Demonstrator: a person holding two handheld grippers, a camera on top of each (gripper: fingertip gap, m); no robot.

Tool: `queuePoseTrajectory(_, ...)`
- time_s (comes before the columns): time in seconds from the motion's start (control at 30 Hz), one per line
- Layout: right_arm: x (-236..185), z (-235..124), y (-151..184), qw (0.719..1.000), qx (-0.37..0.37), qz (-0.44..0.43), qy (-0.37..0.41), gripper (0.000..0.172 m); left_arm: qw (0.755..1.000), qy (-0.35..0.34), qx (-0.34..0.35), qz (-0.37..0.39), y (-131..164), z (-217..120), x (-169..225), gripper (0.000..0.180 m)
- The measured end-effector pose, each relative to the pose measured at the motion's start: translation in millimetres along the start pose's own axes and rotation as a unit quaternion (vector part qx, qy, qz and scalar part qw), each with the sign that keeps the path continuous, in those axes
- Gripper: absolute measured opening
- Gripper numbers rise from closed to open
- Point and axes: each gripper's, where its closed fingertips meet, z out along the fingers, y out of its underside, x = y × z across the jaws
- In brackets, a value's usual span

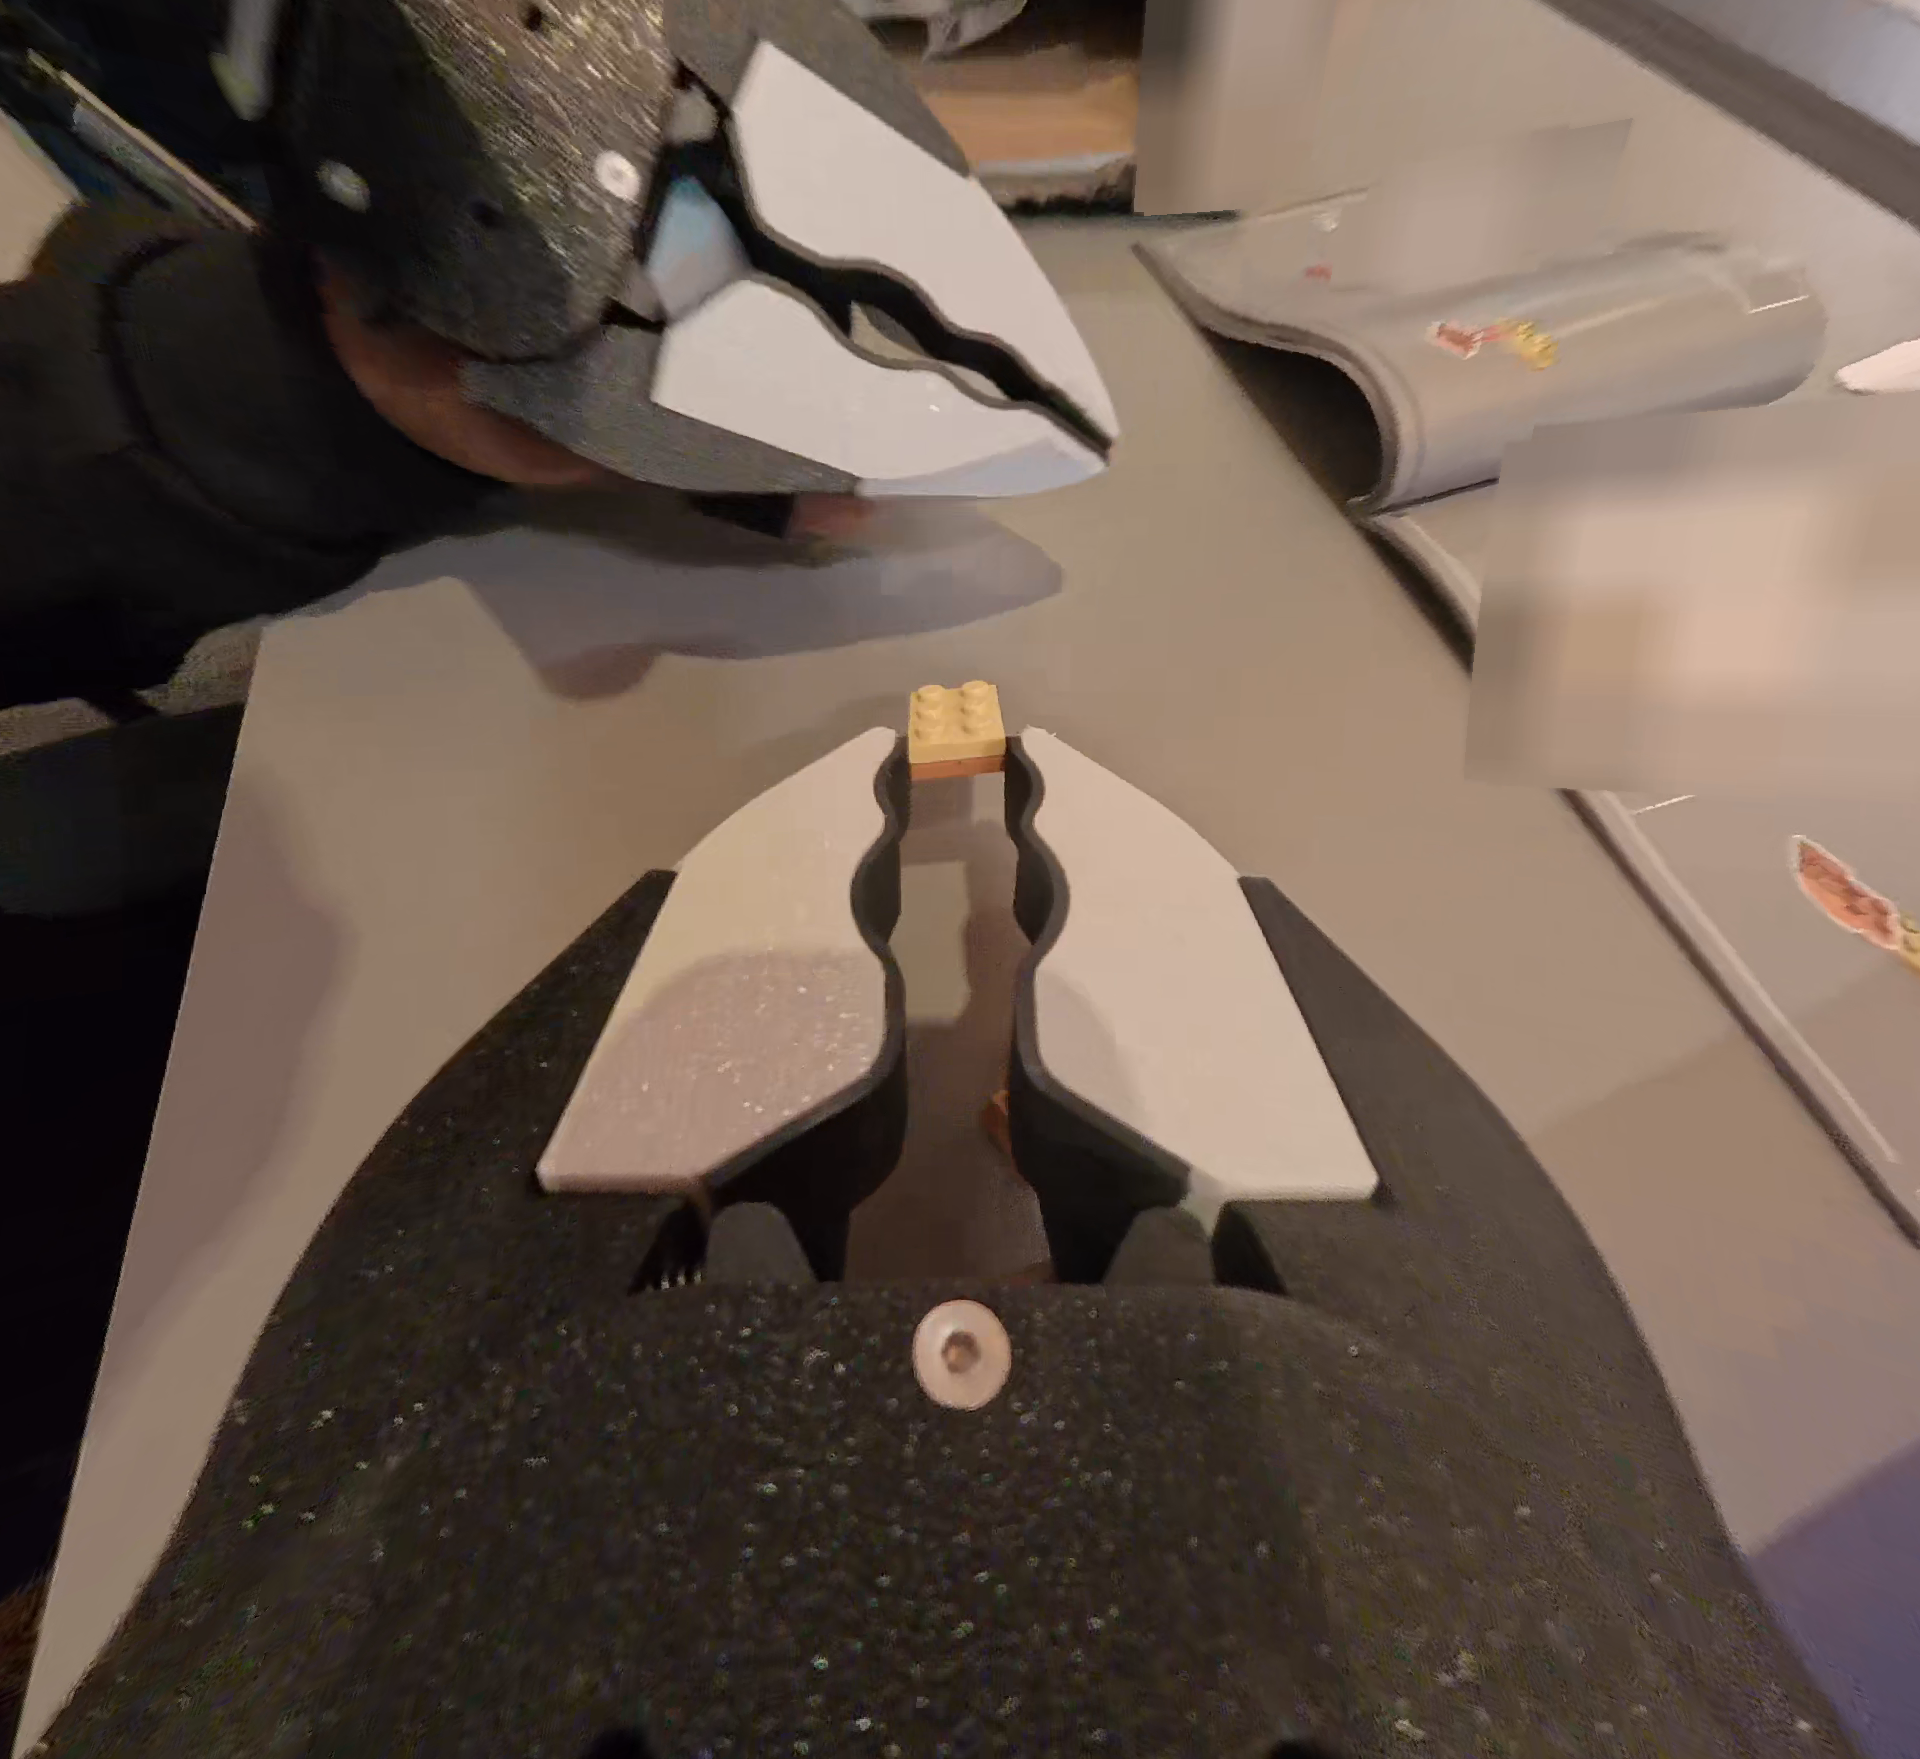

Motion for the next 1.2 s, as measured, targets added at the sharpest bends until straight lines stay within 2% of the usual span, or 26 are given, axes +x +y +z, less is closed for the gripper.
queuePoseTrajectory(0.13,-10,11,14,0.999,-0.047,-0.011,-0.021,0.017,0.997,0.04,0.009,-0.067,7,-25,20,0.0)
queuePoseTrajectory(0.3,-15,17,29,0.994,-0.104,-0.034,-0.023,0.017,0.995,0.051,-0.001,-0.085,16,-36,37,0.0)
queuePoseTrajectory(0.67,-14,17,41,0.989,-0.142,-0.042,-0.02,0.017,0.999,-0.002,-0.03,-0.034,23,-33,40,0.0)
queuePoseTrajectory(1.0,-16,12,38,0.991,-0.119,-0.046,-0.026,0.022,0.998,-0.006,-0.042,-0.039,26,-30,39,0.0)
queuePoseTrajectory(1.2,-18,-4,17,0.998,-0.038,-0.035,-0.026,0.025,0.998,-0.018,-0.043,-0.038,25,-29,37,0.0)
